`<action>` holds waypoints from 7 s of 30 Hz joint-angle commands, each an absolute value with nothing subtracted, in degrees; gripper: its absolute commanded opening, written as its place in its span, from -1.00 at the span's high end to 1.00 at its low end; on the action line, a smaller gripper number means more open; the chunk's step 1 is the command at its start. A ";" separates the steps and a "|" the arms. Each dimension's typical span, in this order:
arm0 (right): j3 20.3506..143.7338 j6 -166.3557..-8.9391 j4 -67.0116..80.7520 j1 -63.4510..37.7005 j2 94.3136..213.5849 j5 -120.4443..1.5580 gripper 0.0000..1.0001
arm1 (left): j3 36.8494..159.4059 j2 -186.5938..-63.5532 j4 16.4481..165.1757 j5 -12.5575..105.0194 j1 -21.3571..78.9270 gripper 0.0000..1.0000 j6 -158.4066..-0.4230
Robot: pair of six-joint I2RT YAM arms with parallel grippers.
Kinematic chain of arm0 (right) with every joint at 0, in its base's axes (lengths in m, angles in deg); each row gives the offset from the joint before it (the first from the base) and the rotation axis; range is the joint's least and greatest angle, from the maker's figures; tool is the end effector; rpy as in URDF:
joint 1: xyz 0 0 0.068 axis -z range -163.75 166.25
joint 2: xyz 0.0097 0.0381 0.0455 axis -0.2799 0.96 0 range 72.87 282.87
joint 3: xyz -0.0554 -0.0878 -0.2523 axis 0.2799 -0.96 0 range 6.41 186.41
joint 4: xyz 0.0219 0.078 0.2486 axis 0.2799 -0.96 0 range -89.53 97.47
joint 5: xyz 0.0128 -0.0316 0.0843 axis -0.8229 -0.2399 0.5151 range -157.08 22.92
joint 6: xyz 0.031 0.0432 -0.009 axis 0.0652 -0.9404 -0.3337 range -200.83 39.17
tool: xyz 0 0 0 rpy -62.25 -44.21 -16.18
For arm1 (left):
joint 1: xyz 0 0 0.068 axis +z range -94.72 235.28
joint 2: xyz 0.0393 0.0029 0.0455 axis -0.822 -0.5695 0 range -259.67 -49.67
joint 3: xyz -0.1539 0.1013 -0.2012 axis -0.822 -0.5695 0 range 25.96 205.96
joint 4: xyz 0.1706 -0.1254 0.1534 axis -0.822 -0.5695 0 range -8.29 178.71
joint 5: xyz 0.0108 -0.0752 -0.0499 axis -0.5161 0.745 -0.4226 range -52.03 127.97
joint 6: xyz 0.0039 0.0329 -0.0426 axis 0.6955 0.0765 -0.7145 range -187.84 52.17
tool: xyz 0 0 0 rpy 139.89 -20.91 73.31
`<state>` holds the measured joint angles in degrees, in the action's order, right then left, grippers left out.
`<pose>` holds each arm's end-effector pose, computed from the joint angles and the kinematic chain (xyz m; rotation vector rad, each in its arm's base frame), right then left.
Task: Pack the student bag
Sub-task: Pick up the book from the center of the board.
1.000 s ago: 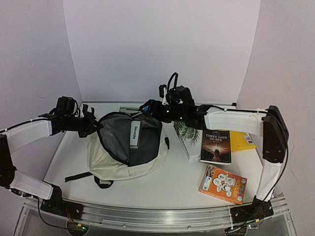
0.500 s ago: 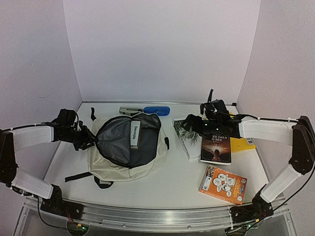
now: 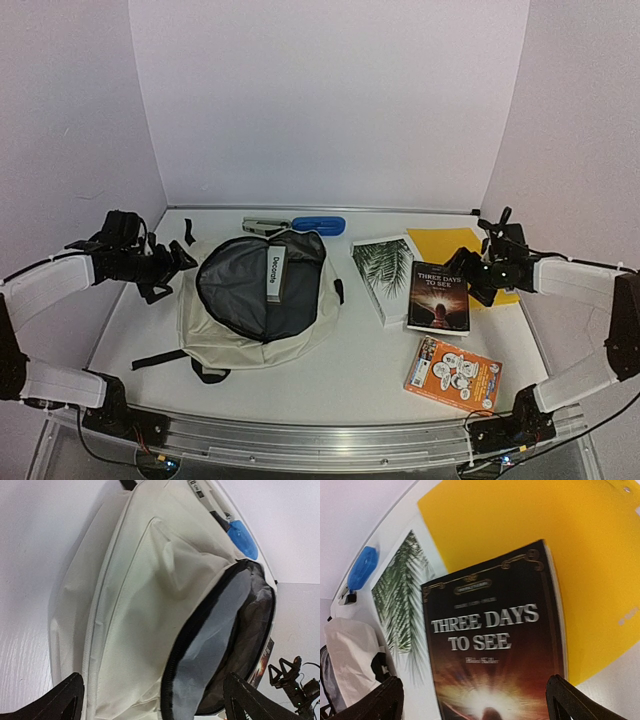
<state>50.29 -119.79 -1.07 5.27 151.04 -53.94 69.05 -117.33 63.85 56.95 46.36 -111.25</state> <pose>0.2751 0.0616 0.2095 0.4625 2.3557 0.6923 0.2328 -0.0483 0.2286 -0.6017 2.4662 -0.7931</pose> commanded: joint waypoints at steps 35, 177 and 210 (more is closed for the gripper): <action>30.12 -126.84 15.29 17.48 145.41 -37.01 0.87 | 75.78 -112.05 75.86 77.15 46.66 -0.99 -111.36; 78.38 -107.94 7.55 -25.67 165.92 1.98 1.00 | 108.70 -138.41 41.69 104.15 25.47 -0.43 -71.01; 67.46 -127.81 30.22 -19.37 159.51 -21.99 -0.97 | 81.19 -117.24 107.89 84.95 31.97 1.00 -115.31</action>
